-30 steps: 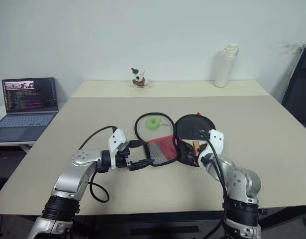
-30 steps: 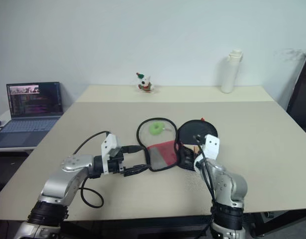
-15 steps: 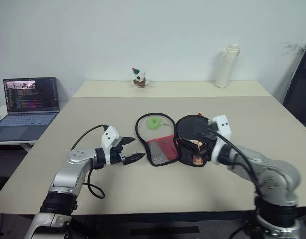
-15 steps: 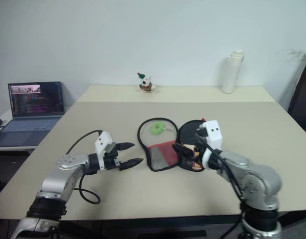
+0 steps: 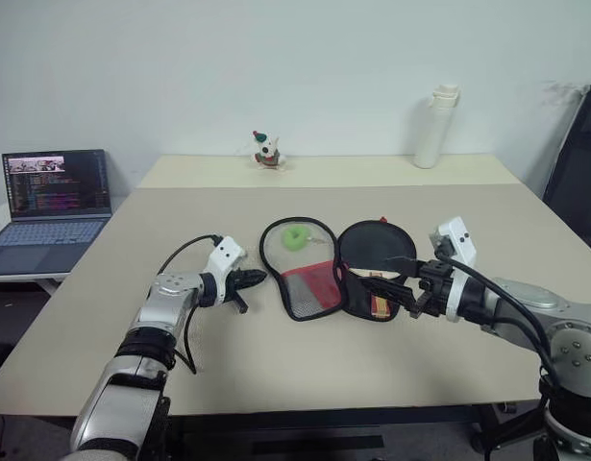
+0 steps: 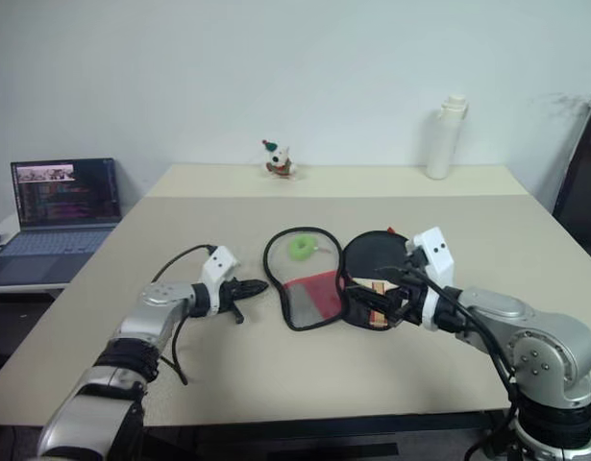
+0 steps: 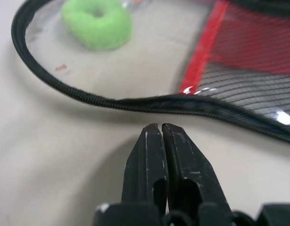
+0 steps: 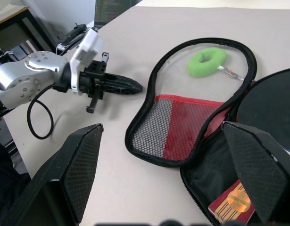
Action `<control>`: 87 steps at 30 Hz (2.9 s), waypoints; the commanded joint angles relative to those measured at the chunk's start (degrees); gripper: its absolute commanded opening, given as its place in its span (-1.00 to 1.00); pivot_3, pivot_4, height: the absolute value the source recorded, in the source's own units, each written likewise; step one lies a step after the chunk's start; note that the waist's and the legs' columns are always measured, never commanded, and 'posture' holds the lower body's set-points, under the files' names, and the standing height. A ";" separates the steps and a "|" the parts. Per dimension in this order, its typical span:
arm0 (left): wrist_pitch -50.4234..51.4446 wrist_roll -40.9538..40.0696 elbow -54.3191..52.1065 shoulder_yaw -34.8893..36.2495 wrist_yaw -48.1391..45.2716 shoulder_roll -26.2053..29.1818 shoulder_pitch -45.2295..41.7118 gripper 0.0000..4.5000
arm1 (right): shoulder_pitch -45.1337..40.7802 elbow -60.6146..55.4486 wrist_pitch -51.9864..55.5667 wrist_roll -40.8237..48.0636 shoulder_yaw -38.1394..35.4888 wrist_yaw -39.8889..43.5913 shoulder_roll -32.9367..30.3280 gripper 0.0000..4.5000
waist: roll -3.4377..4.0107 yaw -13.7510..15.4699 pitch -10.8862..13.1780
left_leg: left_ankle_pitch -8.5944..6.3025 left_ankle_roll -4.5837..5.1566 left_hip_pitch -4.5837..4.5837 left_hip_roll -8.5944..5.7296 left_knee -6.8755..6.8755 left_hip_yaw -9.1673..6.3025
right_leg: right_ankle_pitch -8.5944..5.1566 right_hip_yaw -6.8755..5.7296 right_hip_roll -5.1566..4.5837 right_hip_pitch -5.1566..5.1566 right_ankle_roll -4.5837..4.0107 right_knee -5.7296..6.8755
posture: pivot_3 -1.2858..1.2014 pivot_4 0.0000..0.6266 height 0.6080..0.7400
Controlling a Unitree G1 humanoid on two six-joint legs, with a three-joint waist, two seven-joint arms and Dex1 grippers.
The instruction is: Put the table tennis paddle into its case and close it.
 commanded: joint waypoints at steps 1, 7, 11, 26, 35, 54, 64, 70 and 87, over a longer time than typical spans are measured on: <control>-3.92 2.98 4.93 -0.79 2.63 -1.05 -3.24 -0.99 | 0.05 -1.80 -1.76 0.94 -0.19 -0.21 -0.67 0.97 | -0.01 0.05 -0.01 | 0.00 0.00 0.00 -0.01 0.01 -0.01 | 0.00 0.00 -0.01 0.01 0.00 0.01 | 0.03 -0.52 1.00; -7.17 3.48 10.42 -0.13 4.44 -5.33 -6.59 -0.99 | 1.02 -2.13 -2.65 0.99 -0.30 -0.77 -1.03 0.97 | -0.04 0.65 -0.02 | 0.00 0.00 0.01 -0.01 0.06 -0.01 | 0.03 -0.02 -0.02 0.03 0.05 0.03 | 0.03 -0.52 1.00; -8.34 3.50 11.82 -0.05 3.72 -8.16 -9.20 -0.99 | 1.93 -2.37 -2.95 1.37 -0.61 -0.54 -1.87 0.97 | -0.05 1.48 -0.02 | 0.00 0.00 -0.05 -0.06 0.06 -0.02 | 0.03 -0.05 -0.05 0.02 0.06 -0.01 | 0.03 -0.52 1.00; -12.47 4.35 17.36 0.09 2.52 -19.48 -24.64 -0.99 | 8.89 0.43 -5.51 0.55 -5.79 1.47 -11.17 0.97 | -0.22 1.31 0.08 | 0.00 0.01 -0.32 -0.12 0.15 -0.16 | 0.11 -0.23 -0.06 -0.08 0.03 -0.09 | 0.03 -0.52 1.00; -13.10 5.33 20.06 0.76 4.27 -23.16 -26.38 -0.99 | 11.39 2.07 -5.57 -0.38 -8.51 -0.65 -12.58 0.97 | -0.26 1.10 0.10 | 0.00 0.01 -0.26 -0.07 0.13 -0.10 | 0.06 -0.14 -0.01 -0.10 0.14 -0.06 | 0.03 -0.52 1.00; -0.36 -6.58 -15.23 7.63 -7.64 -8.22 -3.70 -1.00 | -2.40 32.02 -19.28 -19.71 4.41 -4.40 -2.01 0.99 | -0.24 0.83 0.09 | 0.00 0.01 -0.16 -0.05 0.11 0.11 | 0.25 0.09 -0.01 -0.13 -0.17 0.00 | 0.03 -0.52 1.00; 10.25 -9.33 -31.80 7.93 -3.63 -4.95 4.82 -1.00 | -5.58 41.84 -21.59 -23.25 6.18 -0.10 1.53 0.99 | -0.23 1.13 0.09 | 0.01 0.01 -0.09 -0.06 0.19 0.08 | 0.29 0.08 -0.03 -0.05 -0.14 0.06 | 0.03 -0.52 1.00; 11.14 -9.40 -32.94 7.58 -2.97 -4.64 5.12 -1.00 | -6.17 43.52 -22.05 -26.13 9.74 2.62 2.45 0.99 | -0.22 0.77 0.08 | 0.01 0.01 -0.02 -0.04 0.17 0.14 | 0.29 0.12 -0.01 -0.04 -0.14 0.09 | 0.03 -0.52 1.00; 11.92 -10.49 -35.74 7.04 -6.04 -0.80 9.00 -1.00 | -11.93 52.00 -21.32 -29.23 11.14 5.76 6.57 -0.70 | -0.23 -0.61 0.04 | 0.01 0.01 0.36 0.10 0.08 0.47 | 0.33 0.37 0.08 0.08 -0.21 0.18 | 0.03 -0.52 1.00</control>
